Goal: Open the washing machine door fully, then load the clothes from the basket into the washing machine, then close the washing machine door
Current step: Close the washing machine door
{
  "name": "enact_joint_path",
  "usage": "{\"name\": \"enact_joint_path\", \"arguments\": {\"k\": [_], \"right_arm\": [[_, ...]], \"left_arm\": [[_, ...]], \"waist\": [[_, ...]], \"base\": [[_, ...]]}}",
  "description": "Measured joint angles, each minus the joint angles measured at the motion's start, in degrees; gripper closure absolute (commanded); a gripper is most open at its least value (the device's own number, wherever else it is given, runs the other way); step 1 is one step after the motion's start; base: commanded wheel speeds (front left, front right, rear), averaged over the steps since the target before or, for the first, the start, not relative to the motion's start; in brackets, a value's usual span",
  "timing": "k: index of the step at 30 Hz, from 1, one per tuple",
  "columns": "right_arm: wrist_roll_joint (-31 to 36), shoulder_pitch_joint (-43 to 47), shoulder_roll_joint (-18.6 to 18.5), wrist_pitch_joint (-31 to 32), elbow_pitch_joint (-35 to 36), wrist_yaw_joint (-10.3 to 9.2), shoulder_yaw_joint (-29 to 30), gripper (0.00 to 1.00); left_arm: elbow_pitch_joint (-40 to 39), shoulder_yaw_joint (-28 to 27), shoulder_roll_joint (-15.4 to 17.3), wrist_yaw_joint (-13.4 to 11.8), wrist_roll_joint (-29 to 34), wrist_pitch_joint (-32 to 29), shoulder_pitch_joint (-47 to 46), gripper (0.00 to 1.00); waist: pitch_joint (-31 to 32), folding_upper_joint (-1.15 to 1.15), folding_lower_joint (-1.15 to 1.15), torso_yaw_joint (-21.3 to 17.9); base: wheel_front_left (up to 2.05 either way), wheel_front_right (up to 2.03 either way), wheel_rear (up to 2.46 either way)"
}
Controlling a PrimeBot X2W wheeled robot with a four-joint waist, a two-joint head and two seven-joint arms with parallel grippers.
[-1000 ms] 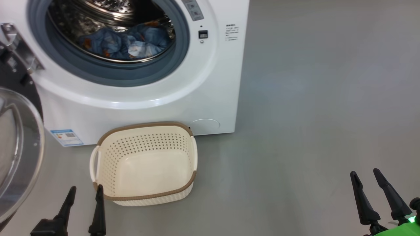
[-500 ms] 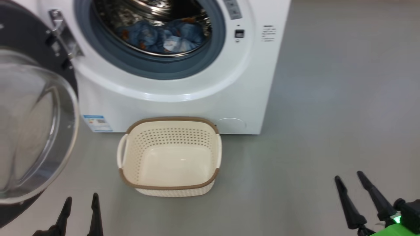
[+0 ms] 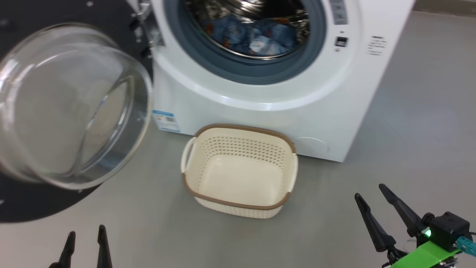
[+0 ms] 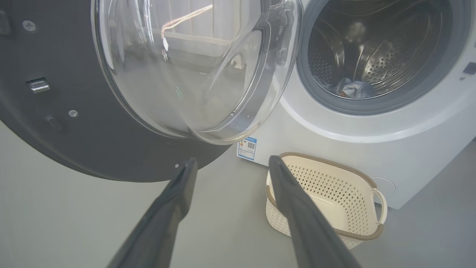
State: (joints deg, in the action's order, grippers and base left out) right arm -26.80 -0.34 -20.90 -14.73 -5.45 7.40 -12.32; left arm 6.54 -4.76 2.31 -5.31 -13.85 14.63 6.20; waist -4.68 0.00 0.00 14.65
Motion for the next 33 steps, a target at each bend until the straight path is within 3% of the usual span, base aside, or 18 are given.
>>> {"name": "enact_joint_path", "arguments": {"k": [17, 30, 31, 33], "right_arm": [[-0.01, -2.67, -1.18, 0.0, -1.24, 0.0, -4.31, 0.0], [-0.02, -3.28, -1.02, 0.0, -1.79, 0.0, -5.26, 0.0], [-0.02, -3.27, -0.98, 0.0, -1.79, 0.0, -5.24, 0.0], [-0.02, -3.2, -0.81, 0.0, -1.8, 0.0, -4.95, 0.0]], "left_arm": [[0.34, 1.65, 0.01, -0.54, -2.07, 0.0, 0.92, 0.0], [0.34, 1.81, 0.0, -0.47, -3.26, 0.0, 0.92, 0.0], [0.13, 1.66, 0.0, -0.31, -4.35, 0.0, 0.92, 0.36], [-1.26, 0.45, -0.07, 0.51, -5.95, -0.01, 0.9, 0.85]], "waist": [[-0.2, 0.0, 0.0, 12.33], [0.89, 0.0, 0.0, 14.42], [0.96, 0.0, 0.0, 14.4], [1.15, 0.0, 0.0, 14.35]], "base": [[0.0, 0.0, 0.0], [0.0, 0.0, 0.0], [0.0, 0.0, 0.0], [0.0, 0.0, 0.0]]}}
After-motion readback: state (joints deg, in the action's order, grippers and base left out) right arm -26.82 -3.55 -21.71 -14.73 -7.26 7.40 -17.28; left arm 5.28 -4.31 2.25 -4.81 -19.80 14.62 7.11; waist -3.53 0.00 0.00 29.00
